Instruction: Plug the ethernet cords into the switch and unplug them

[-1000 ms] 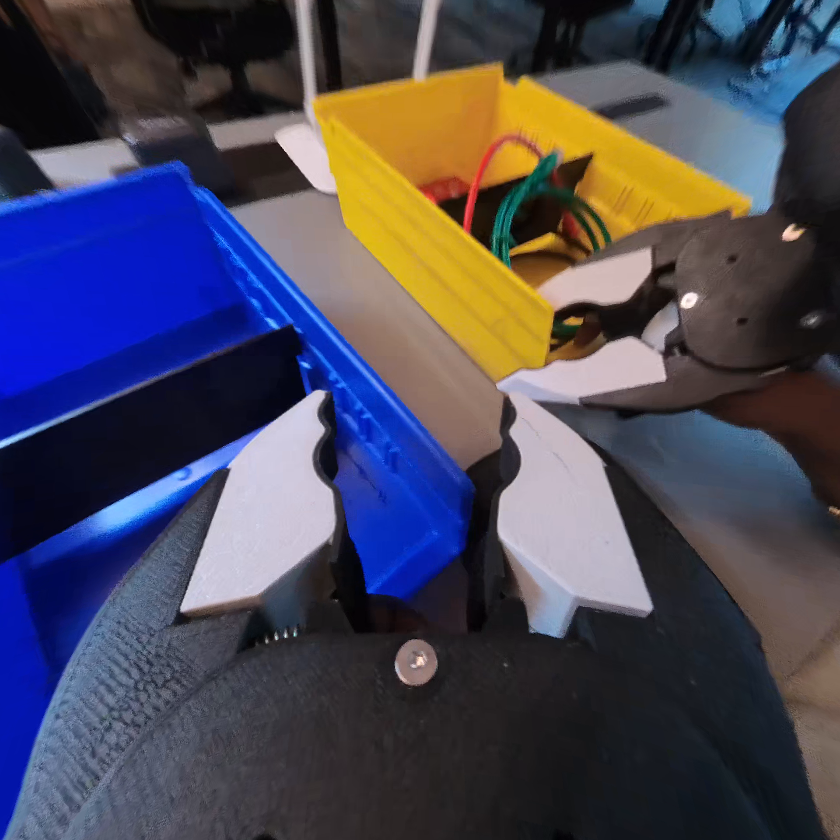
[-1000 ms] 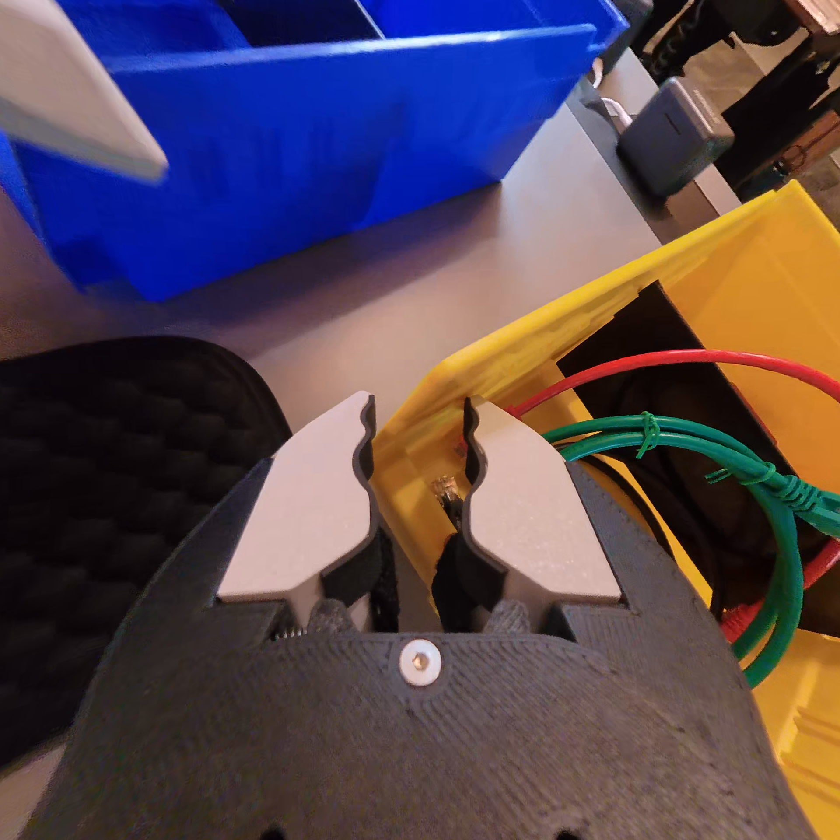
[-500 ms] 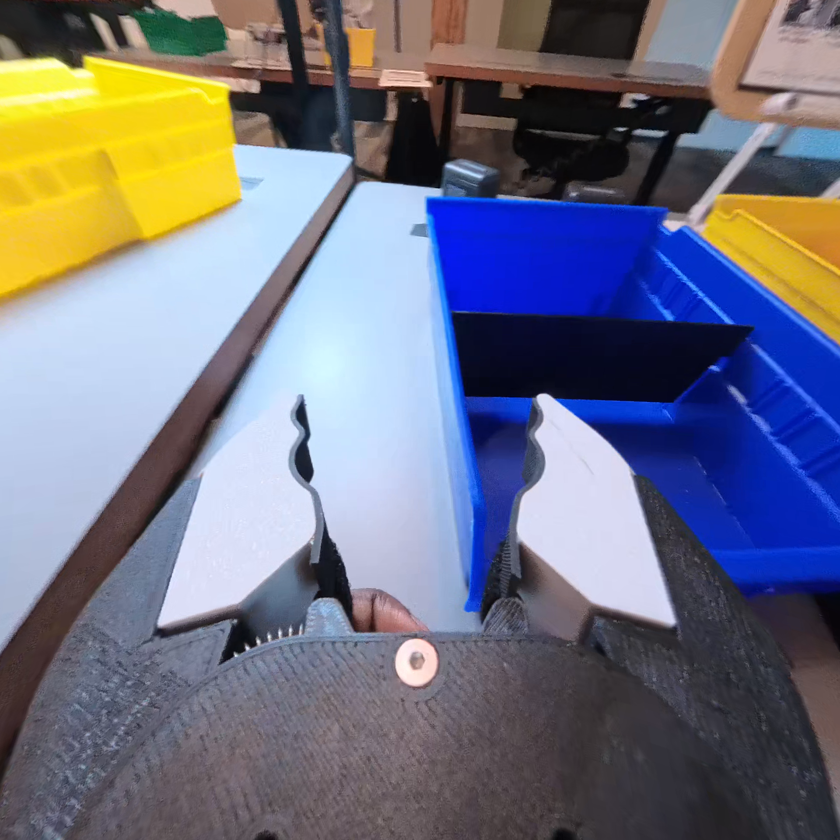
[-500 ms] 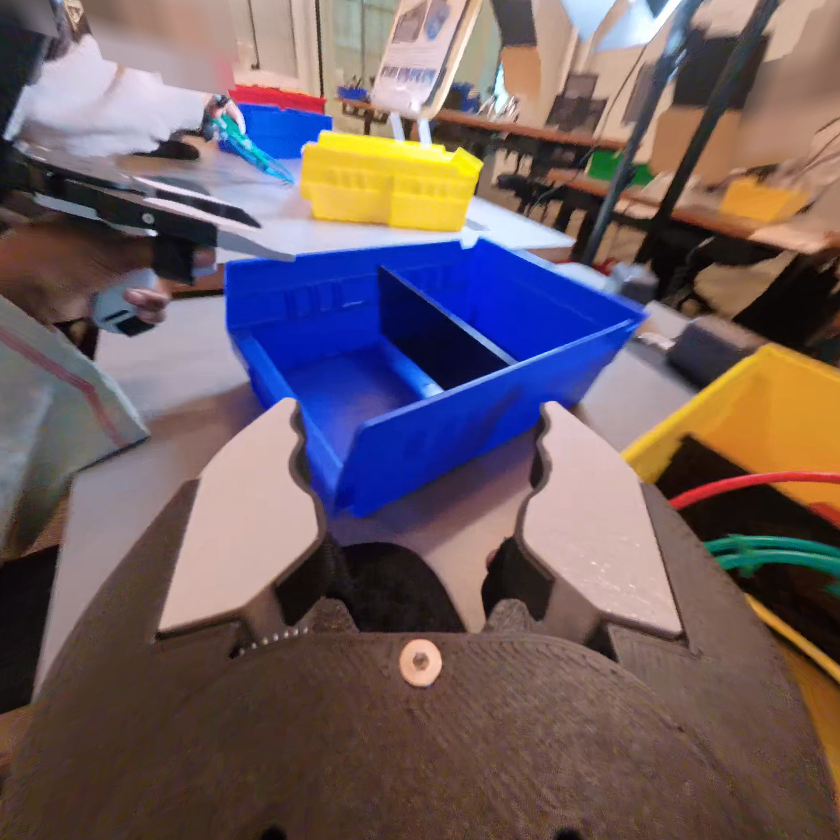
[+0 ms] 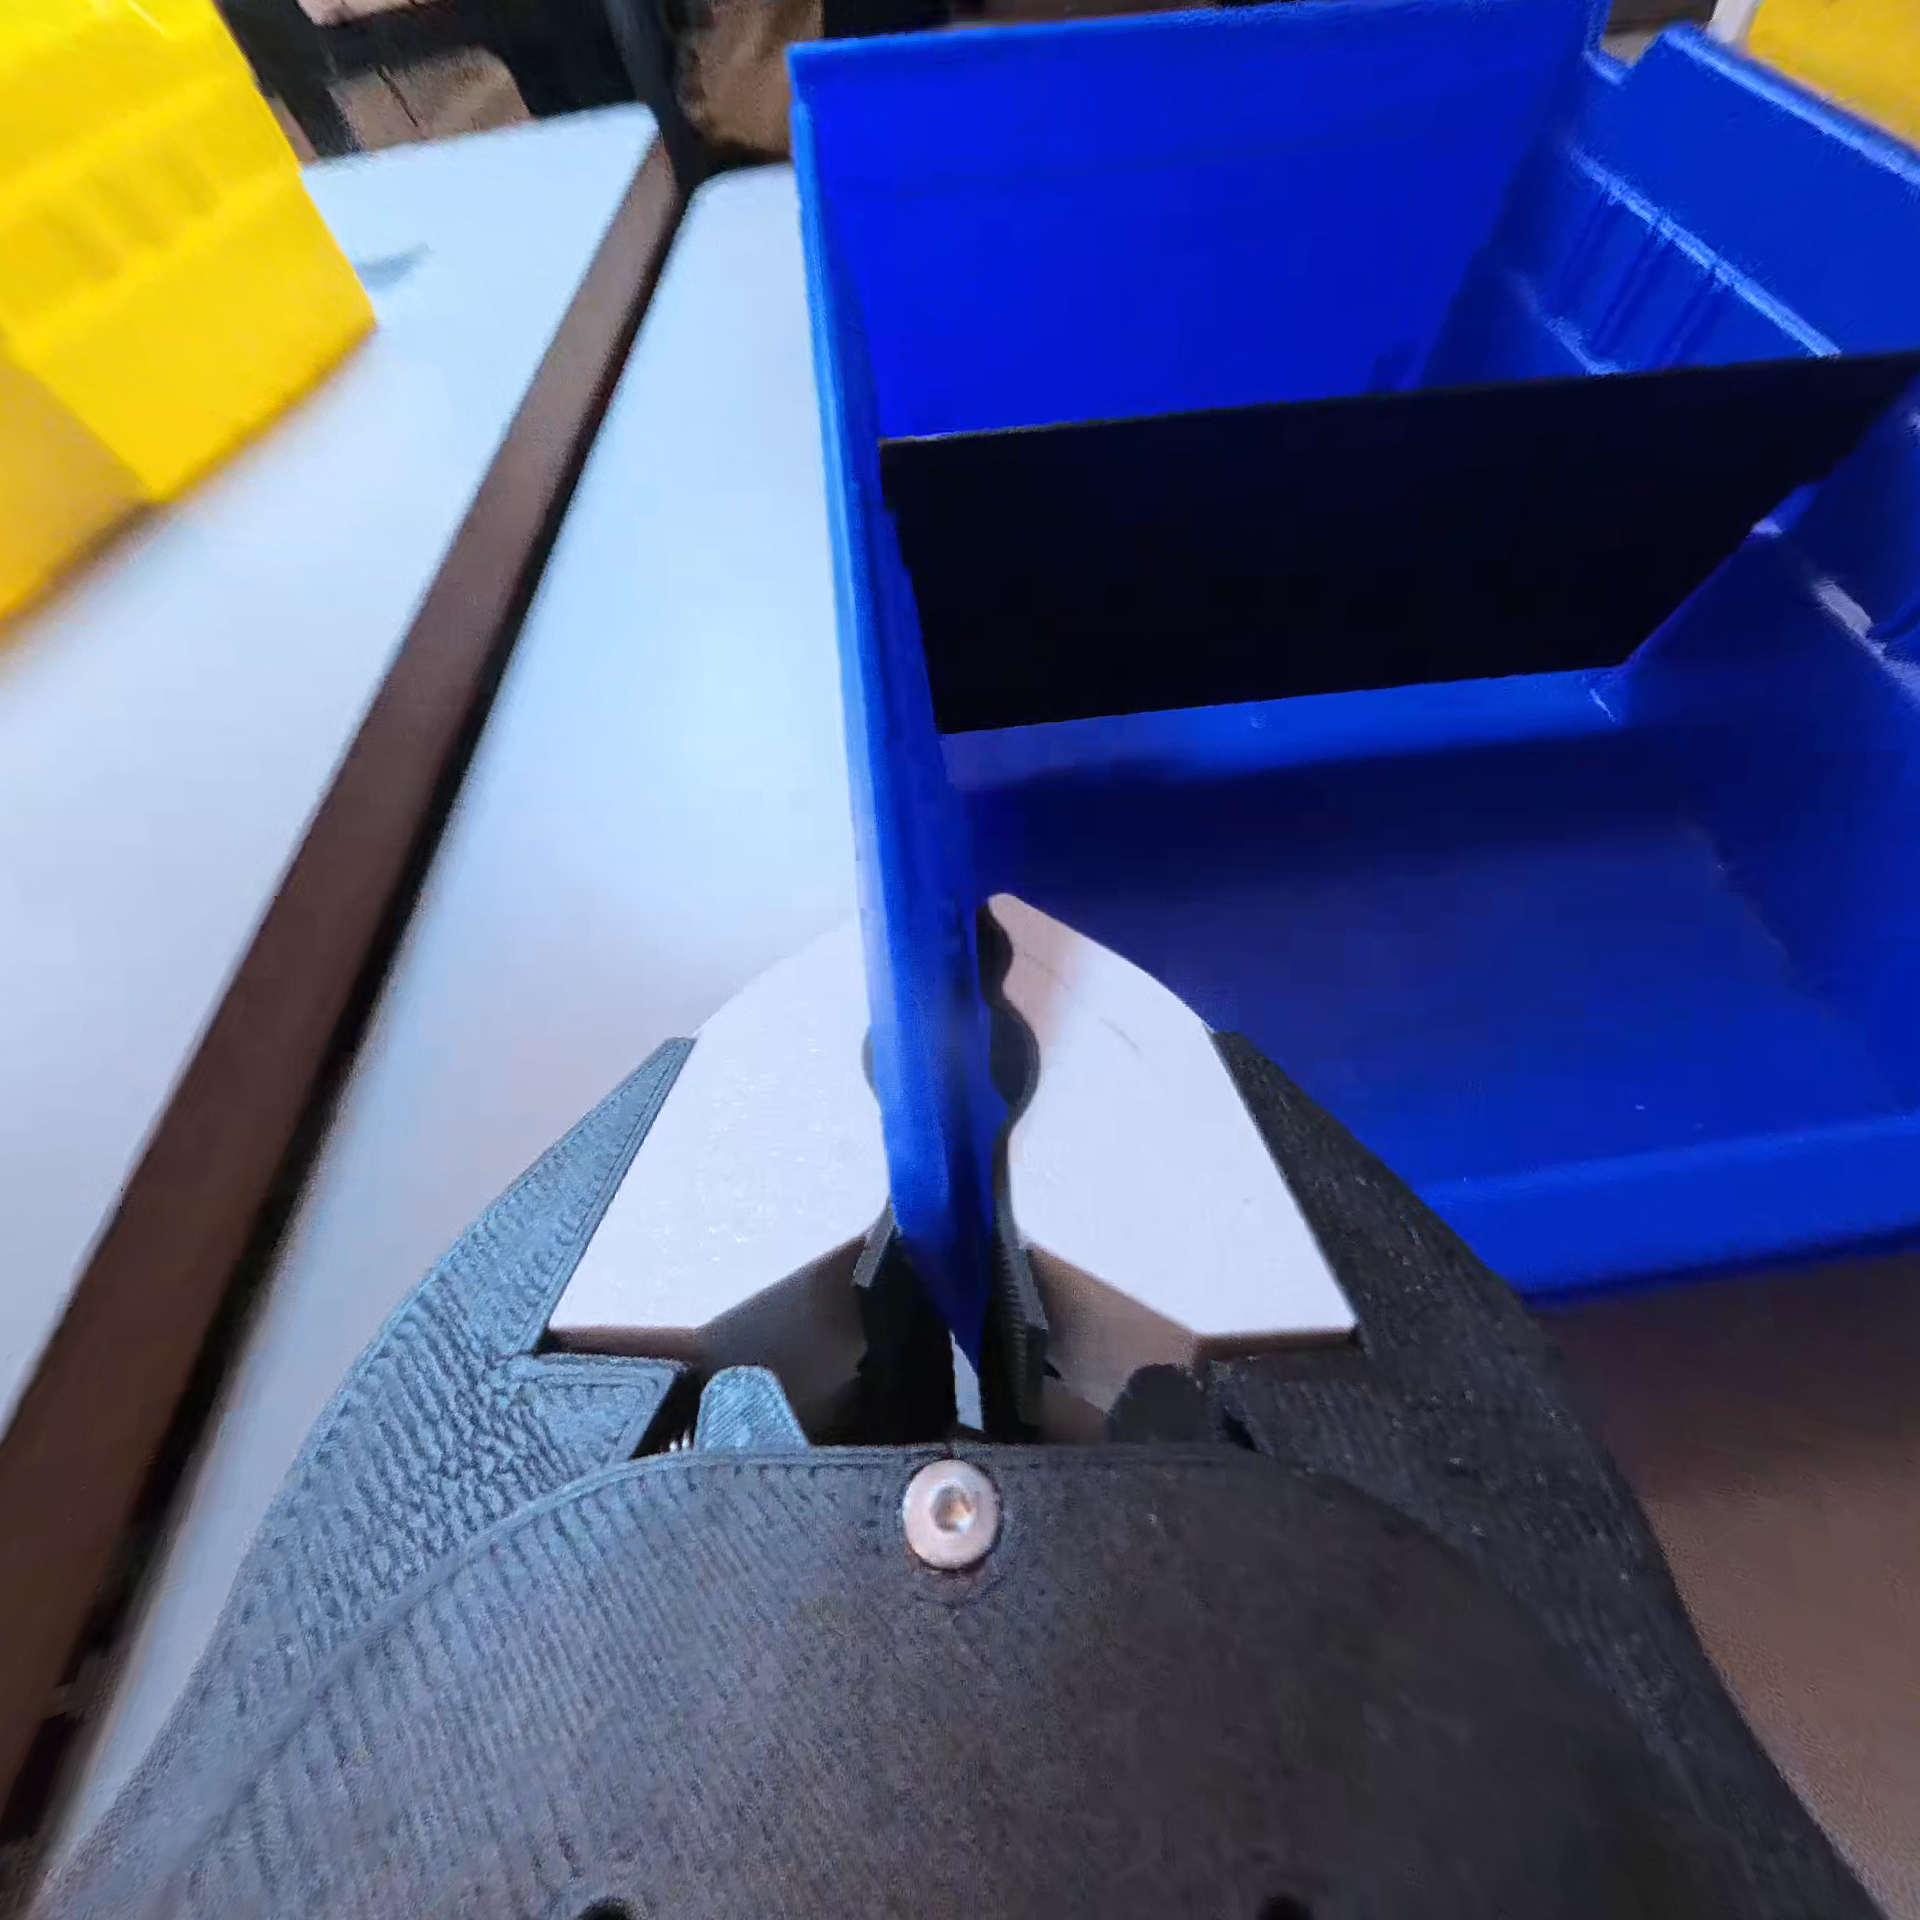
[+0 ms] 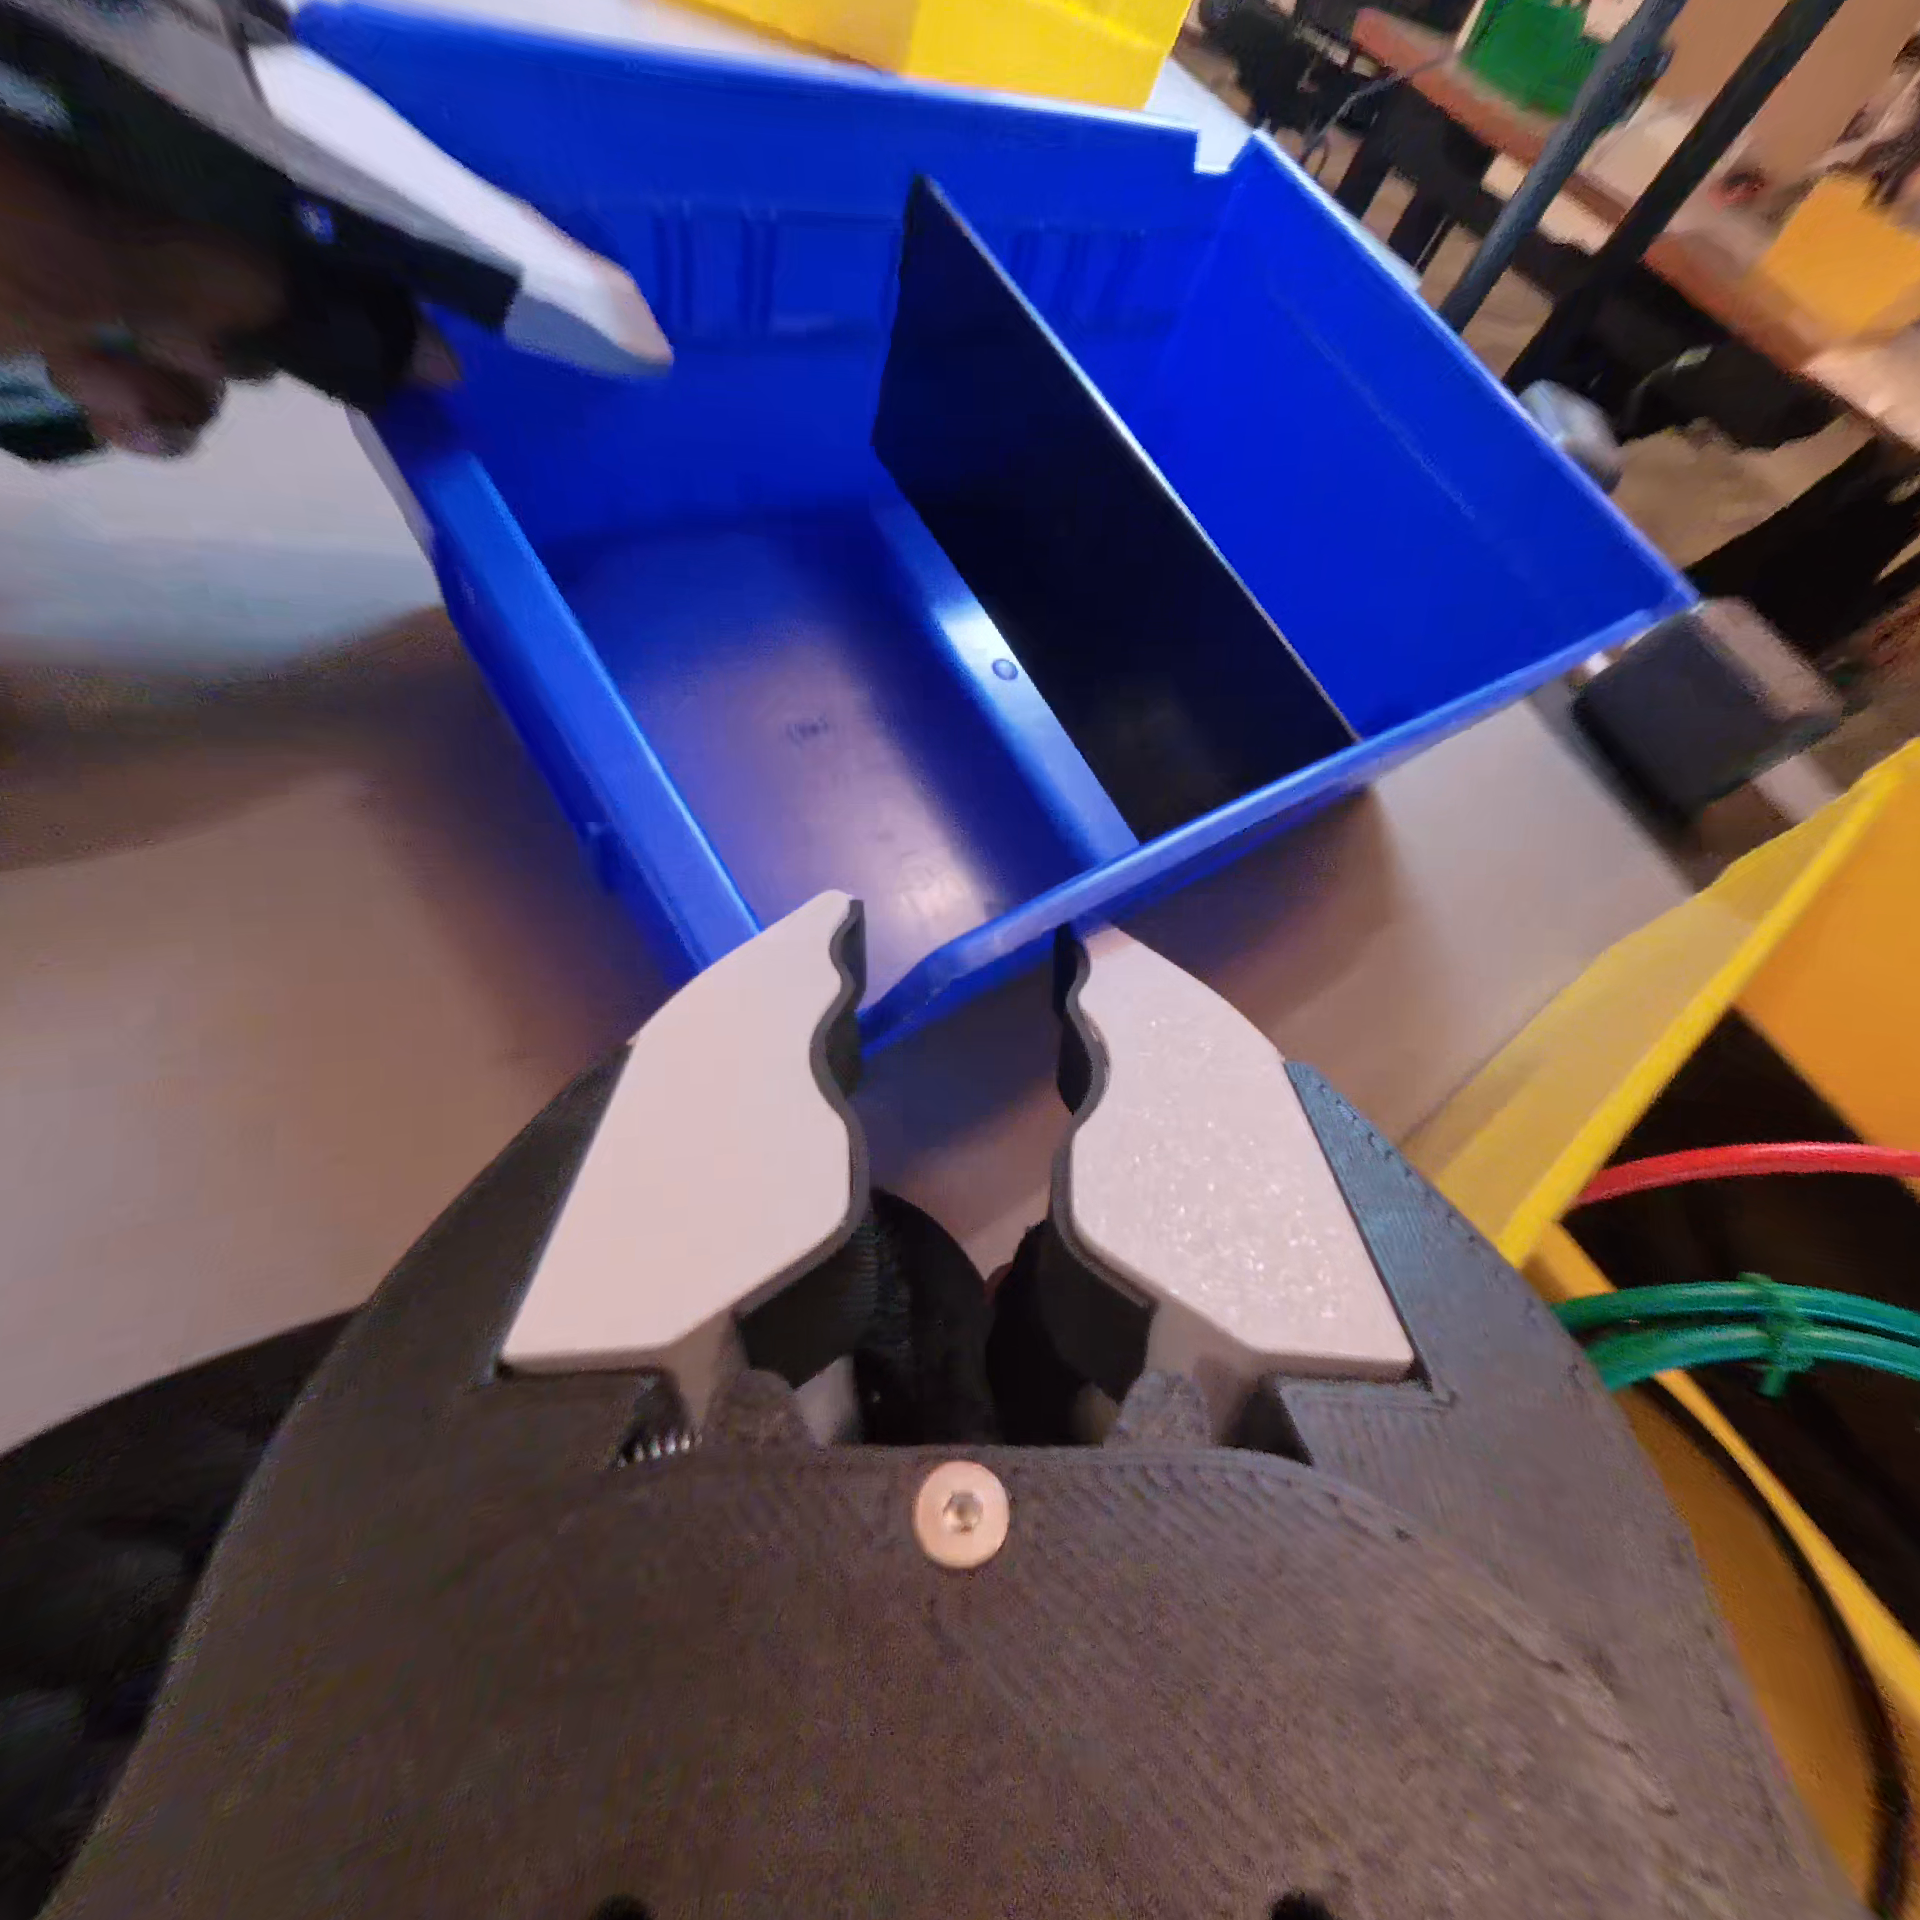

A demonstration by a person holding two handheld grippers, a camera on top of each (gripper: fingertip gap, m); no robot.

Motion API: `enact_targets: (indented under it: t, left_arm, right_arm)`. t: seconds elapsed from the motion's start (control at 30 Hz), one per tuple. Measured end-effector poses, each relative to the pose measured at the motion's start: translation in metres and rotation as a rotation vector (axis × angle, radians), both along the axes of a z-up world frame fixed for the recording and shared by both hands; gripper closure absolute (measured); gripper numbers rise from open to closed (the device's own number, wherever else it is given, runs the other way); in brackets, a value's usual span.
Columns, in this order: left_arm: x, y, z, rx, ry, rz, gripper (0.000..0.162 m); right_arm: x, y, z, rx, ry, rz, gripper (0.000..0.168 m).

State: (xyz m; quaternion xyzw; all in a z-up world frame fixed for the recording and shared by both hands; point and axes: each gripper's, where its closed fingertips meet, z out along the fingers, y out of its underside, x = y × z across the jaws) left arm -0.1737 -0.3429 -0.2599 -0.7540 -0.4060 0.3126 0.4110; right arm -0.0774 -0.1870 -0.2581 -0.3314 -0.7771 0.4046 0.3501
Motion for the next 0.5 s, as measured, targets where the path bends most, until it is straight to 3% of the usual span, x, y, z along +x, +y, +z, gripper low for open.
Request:
enact_targets:
  t: [0.1,0.27,0.5]
  left_arm:
    - [0.007,0.005,0.037,0.025,0.118,0.031,0.156]
    - [0.032,0.031,0.11,0.146,0.331,0.055,0.156]
    - [0.066,0.131,0.159,0.26,0.459,-0.078,0.157]
  right_arm:
    - [0.005,0.007,0.021,-0.016,0.096,-0.001,0.135]
    - [0.023,0.033,0.087,-0.011,0.331,-0.038,0.137]
    - [0.075,0.12,0.143,0.049,0.523,-0.224,0.143]
